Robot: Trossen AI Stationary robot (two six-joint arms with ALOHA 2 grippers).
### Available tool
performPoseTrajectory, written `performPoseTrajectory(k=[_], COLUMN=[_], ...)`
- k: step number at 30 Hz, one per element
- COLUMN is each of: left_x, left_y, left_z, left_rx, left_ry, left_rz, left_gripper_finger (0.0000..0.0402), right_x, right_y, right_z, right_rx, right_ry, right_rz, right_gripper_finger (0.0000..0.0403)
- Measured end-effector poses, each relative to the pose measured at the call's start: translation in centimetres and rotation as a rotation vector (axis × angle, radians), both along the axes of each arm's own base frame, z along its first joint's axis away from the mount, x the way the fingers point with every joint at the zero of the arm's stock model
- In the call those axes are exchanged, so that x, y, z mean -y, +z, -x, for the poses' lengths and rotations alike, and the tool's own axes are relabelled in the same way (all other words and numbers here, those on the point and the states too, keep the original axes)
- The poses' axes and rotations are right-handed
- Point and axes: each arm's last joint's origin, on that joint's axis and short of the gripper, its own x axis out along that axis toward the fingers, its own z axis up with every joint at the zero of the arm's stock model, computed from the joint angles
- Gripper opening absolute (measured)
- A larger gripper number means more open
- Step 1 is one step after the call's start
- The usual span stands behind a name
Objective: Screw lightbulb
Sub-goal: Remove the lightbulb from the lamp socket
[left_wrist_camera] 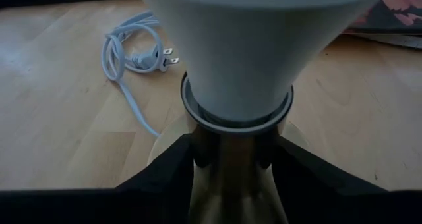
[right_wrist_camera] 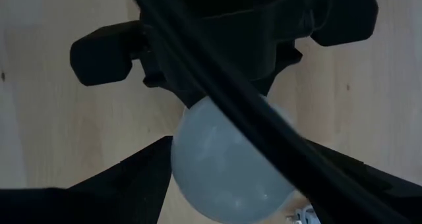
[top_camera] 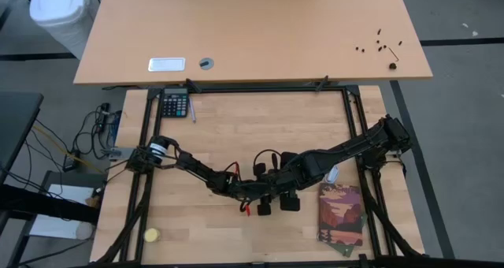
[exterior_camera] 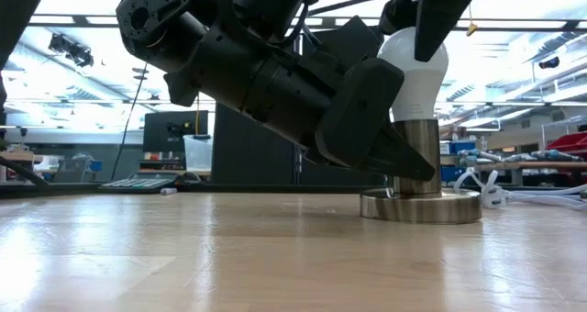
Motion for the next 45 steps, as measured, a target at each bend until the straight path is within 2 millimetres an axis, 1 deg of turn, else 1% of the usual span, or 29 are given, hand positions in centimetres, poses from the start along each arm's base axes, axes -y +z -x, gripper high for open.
performPoseTrajectory(k=[3, 7, 9, 12, 15, 18, 24, 27, 32, 35, 38, 42, 45], left_x=[0.0, 0.0, 0.0, 0.0, 0.1, 0.1, 0.1, 0.1, 0.0, 0.0, 0.0, 0.0, 0.0], left_y=[0.0, 0.0, 0.0, 0.0, 0.0, -0.1, -0.1, -0.1, -0.1, -0.1, -0.1, -0.1, -0.1], left_z=[0.0, 0.0, 0.0, 0.0, 0.0, 0.0, 0.0, 0.0, 0.0, 0.0, 0.0, 0.0, 0.0], left_rx=[0.002, 0.006, 0.005, 0.005, -0.002, -0.009, -0.006, -0.008, -0.010, -0.010, -0.011, -0.010, -0.010], left_ry=[0.001, 0.001, 0.000, -0.008, -0.030, -0.036, -0.033, -0.030, -0.027, -0.023, -0.024, -0.026, -0.025], left_rz=[0.000, 0.001, 0.003, 0.012, 0.027, 0.057, 0.076, 0.082, 0.083, 0.084, 0.084, 0.084, 0.085], left_gripper_finger=[0.0178, 0.0179, 0.0179, 0.0179, 0.0179, 0.0179, 0.0179, 0.0179, 0.0179, 0.0179, 0.0179, 0.0179, 0.0179], right_x=[0.0, -0.1, -0.3, -0.5, -0.9, -1.1, -1.2, -1.2, -1.1, -1.0, -1.1, -1.0, -0.7], right_y=[0.0, 0.8, 0.8, 0.3, -0.7, -1.1, -2.0, -2.5, -2.5, -2.6, -2.6, -2.5, -2.5], right_z=[0.0, 0.0, 0.0, -0.2, -0.6, -0.8, -1.2, -1.4, -1.3, -1.1, -1.3, -1.5, -1.6], right_rx=[-0.002, 0.006, 0.010, -0.003, -0.024, -0.035, -0.052, -0.059, -0.055, -0.061, -0.033, -0.023, -0.018], right_ry=[0.000, 0.009, 0.032, 0.083, 0.128, 0.130, 0.012, -0.111, -0.366, -0.449, -0.536, -0.563, -0.615], right_rz=[0.001, -0.001, 0.006, 0.038, 0.057, 0.052, 0.037, 0.013, -0.026, -0.021, -0.054, -0.067, -0.082], right_gripper_finger=[0.0316, 0.0316, 0.0316, 0.0316, 0.0316, 0.0316, 0.0316, 0.0316, 0.0316, 0.0316, 0.0316, 0.0316, 0.0316])
